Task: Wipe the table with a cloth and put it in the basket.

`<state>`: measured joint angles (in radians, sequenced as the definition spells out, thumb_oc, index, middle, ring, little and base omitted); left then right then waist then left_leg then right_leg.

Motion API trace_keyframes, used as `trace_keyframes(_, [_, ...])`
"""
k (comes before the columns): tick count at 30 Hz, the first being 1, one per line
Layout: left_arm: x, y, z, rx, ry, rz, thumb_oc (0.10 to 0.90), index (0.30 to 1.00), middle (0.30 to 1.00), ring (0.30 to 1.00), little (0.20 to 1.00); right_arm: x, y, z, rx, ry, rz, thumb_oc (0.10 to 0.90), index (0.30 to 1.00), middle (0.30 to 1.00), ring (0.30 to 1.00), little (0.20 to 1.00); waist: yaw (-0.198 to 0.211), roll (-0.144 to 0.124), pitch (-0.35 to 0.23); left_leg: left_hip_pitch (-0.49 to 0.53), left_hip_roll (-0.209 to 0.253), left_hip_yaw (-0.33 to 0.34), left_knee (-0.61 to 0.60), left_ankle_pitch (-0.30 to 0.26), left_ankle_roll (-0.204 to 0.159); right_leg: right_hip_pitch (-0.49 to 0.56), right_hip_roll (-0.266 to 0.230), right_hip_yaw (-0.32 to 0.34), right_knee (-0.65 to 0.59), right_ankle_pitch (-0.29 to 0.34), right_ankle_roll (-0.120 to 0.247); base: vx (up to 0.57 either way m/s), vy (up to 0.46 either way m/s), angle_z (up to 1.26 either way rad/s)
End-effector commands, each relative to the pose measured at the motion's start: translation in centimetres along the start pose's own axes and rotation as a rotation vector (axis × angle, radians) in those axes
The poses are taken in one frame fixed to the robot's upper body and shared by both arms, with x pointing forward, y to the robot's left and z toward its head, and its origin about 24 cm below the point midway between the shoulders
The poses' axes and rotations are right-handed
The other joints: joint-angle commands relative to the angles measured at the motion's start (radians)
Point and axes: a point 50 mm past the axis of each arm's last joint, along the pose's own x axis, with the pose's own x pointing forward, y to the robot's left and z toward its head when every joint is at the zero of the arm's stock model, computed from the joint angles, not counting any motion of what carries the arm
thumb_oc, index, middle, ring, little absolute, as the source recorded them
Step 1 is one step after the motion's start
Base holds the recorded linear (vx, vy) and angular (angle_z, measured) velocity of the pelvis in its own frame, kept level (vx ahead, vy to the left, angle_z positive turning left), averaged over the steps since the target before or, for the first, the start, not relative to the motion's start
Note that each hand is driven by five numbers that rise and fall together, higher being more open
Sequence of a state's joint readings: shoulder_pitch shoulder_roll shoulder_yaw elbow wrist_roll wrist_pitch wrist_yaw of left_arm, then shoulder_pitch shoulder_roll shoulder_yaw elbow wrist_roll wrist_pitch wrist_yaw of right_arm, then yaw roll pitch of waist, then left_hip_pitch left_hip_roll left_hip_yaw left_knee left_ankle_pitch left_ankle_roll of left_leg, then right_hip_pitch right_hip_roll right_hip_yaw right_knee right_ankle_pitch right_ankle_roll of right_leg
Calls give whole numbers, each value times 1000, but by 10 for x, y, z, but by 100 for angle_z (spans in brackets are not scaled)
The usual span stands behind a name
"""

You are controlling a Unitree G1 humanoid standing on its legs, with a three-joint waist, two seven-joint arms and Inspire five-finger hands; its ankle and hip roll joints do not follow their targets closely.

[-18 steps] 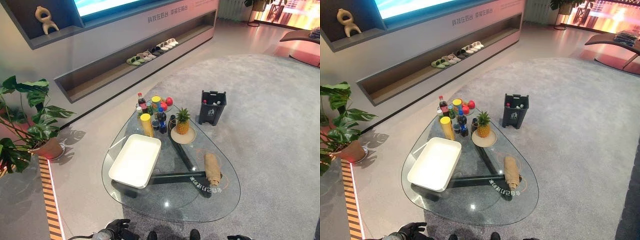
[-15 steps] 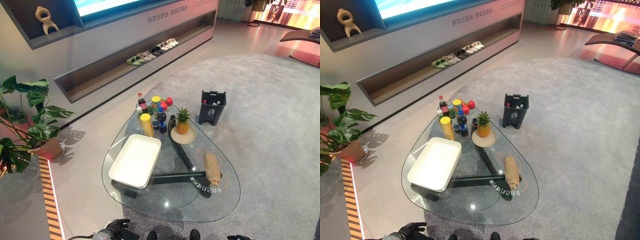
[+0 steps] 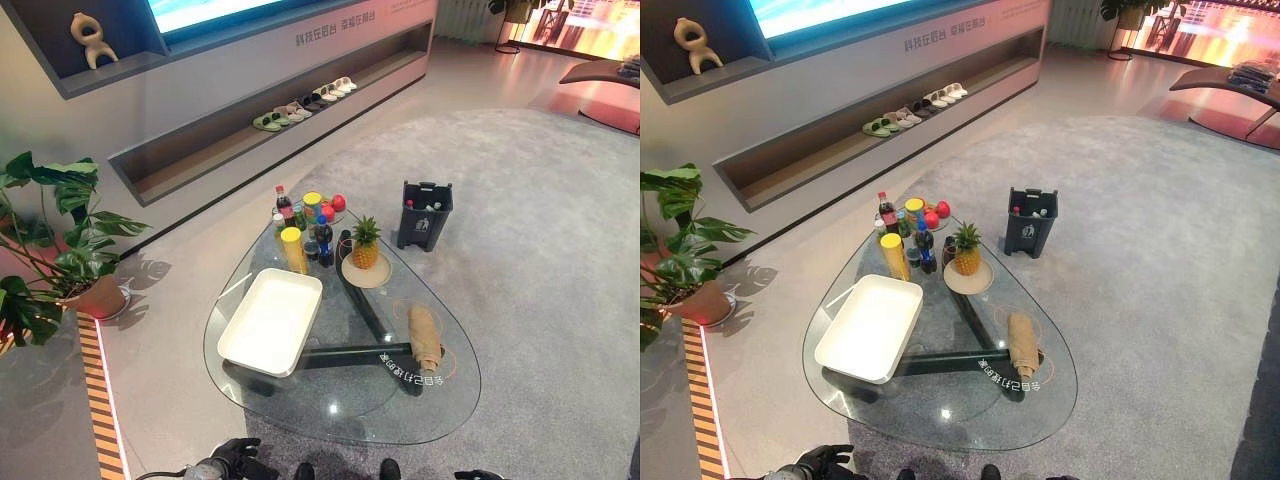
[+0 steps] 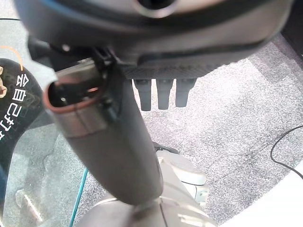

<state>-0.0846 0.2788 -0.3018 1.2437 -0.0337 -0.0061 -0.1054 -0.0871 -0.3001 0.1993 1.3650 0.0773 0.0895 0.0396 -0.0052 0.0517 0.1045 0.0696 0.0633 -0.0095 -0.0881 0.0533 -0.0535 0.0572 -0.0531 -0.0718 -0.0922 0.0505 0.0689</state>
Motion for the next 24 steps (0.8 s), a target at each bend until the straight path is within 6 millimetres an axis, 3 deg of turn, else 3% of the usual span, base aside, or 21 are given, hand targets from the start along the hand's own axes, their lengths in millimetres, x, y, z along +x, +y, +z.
trace_keyframes(1, [2,2,9,38,13,-12,800,900,900,900,900,0,3,17,-51,-26,17,800,900,900,900,900,-6,-31,32,12,-51,40,1,-69,13,39,-7,-36,5,-44,27,0,0,0])
trace_keyframes(24, [2,5,8,-1,5,11,800,900,900,900,900,0,1,13,-50,-10,18,800,900,900,900,900,-9,-29,38,12,-51,37,1,-66,11,40,-5,-34,5,-43,27,12,-1,0])
